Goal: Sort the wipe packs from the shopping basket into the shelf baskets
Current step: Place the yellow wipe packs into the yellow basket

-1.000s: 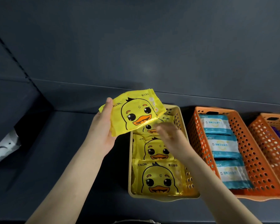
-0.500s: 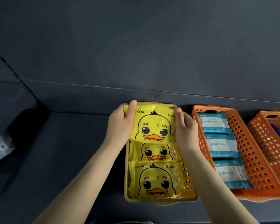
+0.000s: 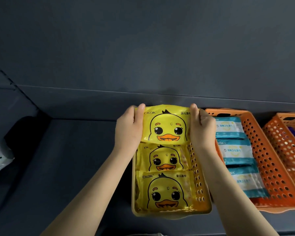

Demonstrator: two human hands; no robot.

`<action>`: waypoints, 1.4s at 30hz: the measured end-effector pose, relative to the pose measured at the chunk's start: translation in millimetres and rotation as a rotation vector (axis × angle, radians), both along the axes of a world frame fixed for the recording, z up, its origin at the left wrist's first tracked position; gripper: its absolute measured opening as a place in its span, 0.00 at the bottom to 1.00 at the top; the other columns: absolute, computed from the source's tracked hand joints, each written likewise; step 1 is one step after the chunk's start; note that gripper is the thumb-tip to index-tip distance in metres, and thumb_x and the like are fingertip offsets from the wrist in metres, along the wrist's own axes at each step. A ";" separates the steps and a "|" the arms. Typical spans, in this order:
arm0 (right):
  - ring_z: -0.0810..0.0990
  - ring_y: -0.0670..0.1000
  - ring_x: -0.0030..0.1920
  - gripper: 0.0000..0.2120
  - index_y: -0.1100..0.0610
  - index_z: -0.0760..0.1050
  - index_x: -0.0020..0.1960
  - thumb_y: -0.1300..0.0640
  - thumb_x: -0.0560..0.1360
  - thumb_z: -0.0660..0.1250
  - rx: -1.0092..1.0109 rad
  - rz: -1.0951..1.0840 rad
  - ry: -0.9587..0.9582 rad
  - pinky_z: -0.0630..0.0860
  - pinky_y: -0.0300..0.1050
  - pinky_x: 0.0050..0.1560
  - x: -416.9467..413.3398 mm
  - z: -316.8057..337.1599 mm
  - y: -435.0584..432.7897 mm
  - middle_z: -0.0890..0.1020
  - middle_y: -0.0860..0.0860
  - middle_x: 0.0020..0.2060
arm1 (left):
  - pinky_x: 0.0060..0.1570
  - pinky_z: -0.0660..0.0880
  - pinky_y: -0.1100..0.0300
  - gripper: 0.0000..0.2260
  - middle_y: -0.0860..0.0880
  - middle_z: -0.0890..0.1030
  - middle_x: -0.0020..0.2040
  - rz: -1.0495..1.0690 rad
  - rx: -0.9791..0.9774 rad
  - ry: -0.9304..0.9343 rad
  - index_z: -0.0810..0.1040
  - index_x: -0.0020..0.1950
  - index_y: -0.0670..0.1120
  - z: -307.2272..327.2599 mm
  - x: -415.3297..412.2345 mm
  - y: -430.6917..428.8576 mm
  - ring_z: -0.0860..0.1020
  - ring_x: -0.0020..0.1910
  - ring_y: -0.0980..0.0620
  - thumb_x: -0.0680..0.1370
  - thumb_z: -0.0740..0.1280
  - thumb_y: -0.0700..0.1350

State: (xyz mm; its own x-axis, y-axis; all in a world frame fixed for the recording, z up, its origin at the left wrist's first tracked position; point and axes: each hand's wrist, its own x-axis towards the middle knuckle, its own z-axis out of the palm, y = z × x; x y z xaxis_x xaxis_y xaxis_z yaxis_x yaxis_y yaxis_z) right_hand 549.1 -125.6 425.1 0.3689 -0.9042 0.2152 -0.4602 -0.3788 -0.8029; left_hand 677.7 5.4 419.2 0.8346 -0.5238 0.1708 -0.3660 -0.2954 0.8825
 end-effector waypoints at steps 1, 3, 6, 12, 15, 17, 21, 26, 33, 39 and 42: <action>0.62 0.49 0.27 0.23 0.55 0.61 0.31 0.46 0.82 0.56 -0.016 0.003 0.047 0.59 0.44 0.28 0.3 0.0 -6.0 0.66 0.48 0.24 | 0.44 0.68 0.63 0.15 0.52 0.77 0.42 0.008 0.024 -0.054 0.74 0.44 0.48 -5.5 2.1 -0.2 0.72 0.44 0.58 0.82 0.55 0.54; 0.66 0.48 0.27 0.22 0.55 0.64 0.33 0.46 0.82 0.55 -0.057 0.029 0.194 0.60 0.45 0.30 3.9 -1.0 -16.9 0.69 0.48 0.25 | 0.61 0.66 0.57 0.15 0.51 0.77 0.60 0.031 0.113 -0.085 0.75 0.60 0.49 -21.1 8.9 -2.3 0.70 0.61 0.52 0.82 0.54 0.54; 0.76 0.54 0.32 0.22 0.57 0.74 0.42 0.44 0.82 0.51 -0.163 0.056 0.446 0.63 0.43 0.36 16.5 -4.4 -19.3 0.78 0.53 0.32 | 0.73 0.56 0.48 0.25 0.50 0.66 0.74 -0.068 0.197 0.194 0.64 0.74 0.50 -33.0 10.8 -2.5 0.61 0.74 0.48 0.82 0.48 0.60; 0.79 0.62 0.52 0.18 0.60 0.71 0.63 0.47 0.82 0.55 -0.308 0.055 0.607 0.72 0.48 0.38 31.1 -15.4 -2.3 0.79 0.60 0.55 | 0.63 0.56 0.61 0.25 0.52 0.61 0.77 -0.152 0.142 0.512 0.56 0.78 0.52 -26.0 6.0 1.4 0.60 0.75 0.52 0.83 0.44 0.59; 0.75 0.61 0.58 0.18 0.57 0.74 0.64 0.47 0.80 0.61 -0.598 0.074 0.624 0.77 0.53 0.47 21.9 -21.5 15.1 0.75 0.58 0.60 | 0.58 0.59 0.62 0.23 0.52 0.67 0.73 -0.155 0.118 0.542 0.59 0.76 0.53 -23.7 6.8 0.7 0.66 0.68 0.55 0.83 0.46 0.58; 0.73 0.59 0.63 0.17 0.54 0.76 0.62 0.46 0.79 0.61 -0.574 0.142 0.607 0.74 0.56 0.56 17.3 -30.8 23.9 0.74 0.55 0.63 | 0.56 0.60 0.62 0.21 0.55 0.70 0.68 -0.148 0.086 0.538 0.61 0.75 0.53 -22.4 5.7 0.3 0.67 0.62 0.59 0.84 0.47 0.57; 0.62 0.57 0.73 0.21 0.50 0.69 0.71 0.45 0.81 0.57 -0.084 0.232 0.496 0.64 0.56 0.71 14.7 -49.2 37.7 0.66 0.53 0.72 | 0.56 0.60 0.65 0.20 0.60 0.67 0.58 -0.126 0.055 0.557 0.62 0.75 0.53 -21.7 5.1 -1.0 0.65 0.58 0.62 0.84 0.49 0.54; 0.52 0.60 0.77 0.22 0.40 0.58 0.76 0.43 0.82 0.50 0.006 0.280 0.580 0.56 0.63 0.74 19.5 -56.1 41.3 0.52 0.51 0.78 | 0.56 0.62 0.65 0.20 0.60 0.70 0.59 -0.129 0.009 0.591 0.63 0.75 0.52 -26.8 7.4 -3.0 0.69 0.59 0.60 0.84 0.50 0.53; 0.56 0.57 0.76 0.23 0.41 0.59 0.76 0.45 0.81 0.54 0.100 0.340 0.537 0.58 0.52 0.73 17.1 -44.3 34.8 0.52 0.48 0.78 | 0.54 0.65 0.67 0.20 0.59 0.70 0.62 -0.231 -0.008 0.585 0.60 0.76 0.54 -32.1 12.6 -1.2 0.69 0.63 0.59 0.84 0.50 0.54; 0.76 0.51 0.64 0.19 0.53 0.70 0.71 0.51 0.81 0.61 0.005 0.253 0.420 0.70 0.39 0.63 -17.3 6.0 39.2 0.76 0.51 0.66 | 0.71 0.60 0.49 0.27 0.46 0.58 0.78 -0.314 0.283 0.299 0.53 0.79 0.47 -23.9 19.8 4.8 0.60 0.76 0.44 0.82 0.56 0.54; 0.81 0.51 0.57 0.14 0.53 0.76 0.64 0.54 0.79 0.62 -0.102 0.222 0.386 0.76 0.48 0.58 -59.3 30.7 43.1 0.82 0.50 0.58 | 0.70 0.60 0.41 0.30 0.42 0.51 0.79 -0.294 0.443 -0.017 0.52 0.79 0.45 -10.1 7.6 11.1 0.58 0.76 0.38 0.81 0.59 0.54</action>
